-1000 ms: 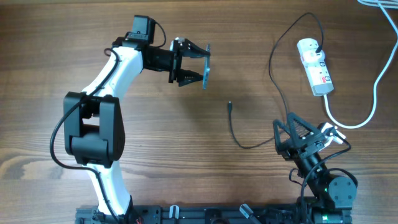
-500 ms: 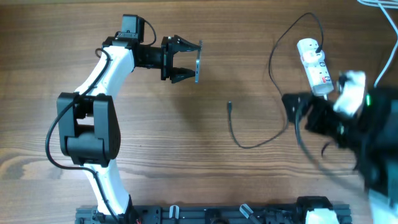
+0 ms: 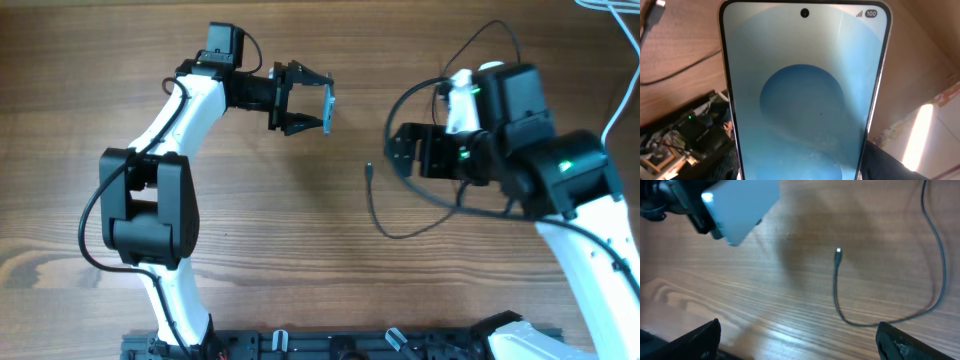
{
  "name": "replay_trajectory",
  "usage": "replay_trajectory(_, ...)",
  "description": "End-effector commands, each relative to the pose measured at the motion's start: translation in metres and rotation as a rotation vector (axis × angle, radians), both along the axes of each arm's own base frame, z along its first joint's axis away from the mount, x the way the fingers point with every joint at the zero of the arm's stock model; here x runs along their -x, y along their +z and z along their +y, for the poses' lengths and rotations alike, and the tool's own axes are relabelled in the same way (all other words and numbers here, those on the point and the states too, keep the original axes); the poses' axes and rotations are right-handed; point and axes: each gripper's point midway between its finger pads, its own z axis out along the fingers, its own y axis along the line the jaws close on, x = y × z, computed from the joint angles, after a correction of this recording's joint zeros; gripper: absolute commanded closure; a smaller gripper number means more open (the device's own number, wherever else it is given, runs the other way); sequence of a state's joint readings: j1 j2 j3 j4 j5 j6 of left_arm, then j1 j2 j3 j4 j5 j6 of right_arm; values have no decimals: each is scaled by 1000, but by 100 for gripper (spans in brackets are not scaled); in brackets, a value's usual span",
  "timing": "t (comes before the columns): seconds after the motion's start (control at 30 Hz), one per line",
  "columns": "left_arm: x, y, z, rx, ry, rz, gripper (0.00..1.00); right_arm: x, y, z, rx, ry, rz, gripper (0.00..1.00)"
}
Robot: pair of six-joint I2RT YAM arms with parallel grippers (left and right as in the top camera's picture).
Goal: Plug charger to phone and switch on socket
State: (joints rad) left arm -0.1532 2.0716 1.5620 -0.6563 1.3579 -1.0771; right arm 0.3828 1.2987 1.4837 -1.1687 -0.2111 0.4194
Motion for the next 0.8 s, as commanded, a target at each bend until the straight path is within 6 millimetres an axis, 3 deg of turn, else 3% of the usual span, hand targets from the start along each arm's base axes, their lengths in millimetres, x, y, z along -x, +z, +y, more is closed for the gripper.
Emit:
replay_trajectory(0.0, 1, 15, -5, 5, 3, -5, 30, -5, 16, 13, 64, -22, -98, 1)
replay_trajectory(0.13, 2, 17, -12, 8, -10, -10, 31, -8, -3, 39, 72, 3, -45, 1)
replay_trajectory(0.3, 9, 17, -24, 6, -32, 29, 32, -47, 4, 68, 96, -14, -97, 5)
replay_trajectory(0.47, 11, 17, -28, 4, -36, 46, 32, -65, -8, 90, 168, -32, -137, 5)
replay_trajectory(0.53, 10, 18, -29, 5, -34, 50, 32, -72, -13, 89, 206, -116, -157, 11)
replay_trajectory(0.77, 8, 20, -32, 11, -36, 39, 33, -87, -32, 83, 323, -270, -206, 11)
